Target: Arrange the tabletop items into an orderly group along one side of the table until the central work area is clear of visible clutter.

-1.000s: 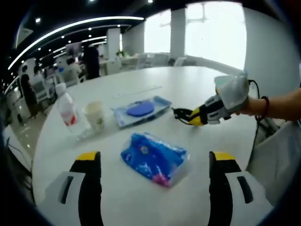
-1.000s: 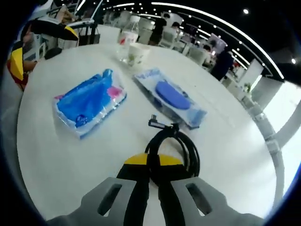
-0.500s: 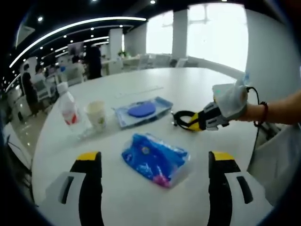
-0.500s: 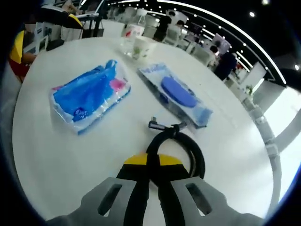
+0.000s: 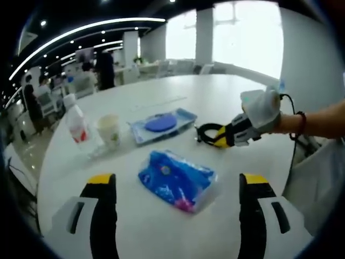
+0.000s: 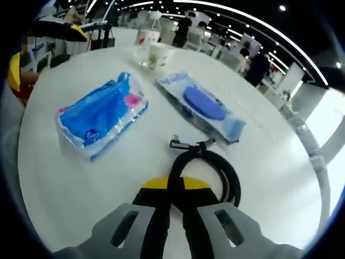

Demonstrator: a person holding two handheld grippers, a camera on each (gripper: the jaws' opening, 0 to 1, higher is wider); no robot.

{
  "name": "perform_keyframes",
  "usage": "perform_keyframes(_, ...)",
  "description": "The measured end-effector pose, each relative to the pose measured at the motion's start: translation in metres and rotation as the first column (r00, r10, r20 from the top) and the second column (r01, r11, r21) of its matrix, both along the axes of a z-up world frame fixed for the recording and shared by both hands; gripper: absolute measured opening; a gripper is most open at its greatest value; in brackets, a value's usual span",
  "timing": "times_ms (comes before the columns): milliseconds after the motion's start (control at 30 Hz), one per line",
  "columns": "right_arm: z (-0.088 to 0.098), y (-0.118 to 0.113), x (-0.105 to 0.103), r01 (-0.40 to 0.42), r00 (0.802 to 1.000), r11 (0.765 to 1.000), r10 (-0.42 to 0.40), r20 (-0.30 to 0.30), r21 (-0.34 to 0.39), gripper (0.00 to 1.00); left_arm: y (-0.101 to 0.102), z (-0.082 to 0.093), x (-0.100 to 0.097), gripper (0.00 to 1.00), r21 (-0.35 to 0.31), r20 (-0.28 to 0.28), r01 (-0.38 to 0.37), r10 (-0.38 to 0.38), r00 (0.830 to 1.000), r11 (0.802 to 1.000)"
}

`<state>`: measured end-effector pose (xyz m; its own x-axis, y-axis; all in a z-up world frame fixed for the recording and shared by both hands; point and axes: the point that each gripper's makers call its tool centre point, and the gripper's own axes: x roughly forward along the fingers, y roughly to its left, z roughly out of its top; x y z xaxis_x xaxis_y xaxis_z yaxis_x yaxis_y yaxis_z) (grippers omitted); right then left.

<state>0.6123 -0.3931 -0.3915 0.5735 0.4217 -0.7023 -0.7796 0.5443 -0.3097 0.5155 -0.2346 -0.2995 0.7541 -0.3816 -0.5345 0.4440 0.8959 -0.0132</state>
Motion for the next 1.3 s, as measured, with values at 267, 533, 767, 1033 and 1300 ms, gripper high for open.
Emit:
perform_keyframes(267, 0.008, -0.007, 0.006, 0.152, 0.988, 0.980, -0.150, -0.024, 0.124, 0.38, -0.001, 0.000, 0.000, 0.93, 0.000, 0.001, 0.004, -0.004, 1.000, 1.000)
perform_keyframes(533, 0.036, -0.005, 0.009, 0.243, 0.970, 0.929, -0.237, -0.053, 0.278, 0.59, -0.003, 0.001, 0.000, 0.93, -0.001, 0.006, 0.006, -0.006, 1.000, 1.000)
perform_keyframes(767, 0.039, 0.001, -0.001, 0.285, 0.958, 0.901, -0.260, -0.118, 0.327, 0.78, -0.003, 0.004, 0.001, 0.98, -0.005, 0.018, 0.006, -0.005, 1.000, 1.000)
perform_keyframes(1033, 0.050, 0.005, -0.009, 0.324, 0.946, 0.867, -0.295, -0.134, 0.379, 0.94, 0.002, 0.013, 0.005, 0.99, -0.025, 0.023, -0.005, 0.006, 1.000, 1.000)
perform_keyframes(1300, 0.055, 0.010, -0.020, 0.371, 0.929, 0.827, -0.324, -0.181, 0.423, 0.99, 0.011, 0.015, 0.010, 0.99, 0.011, 0.021, 0.018, -0.018, 1.000, 1.000)
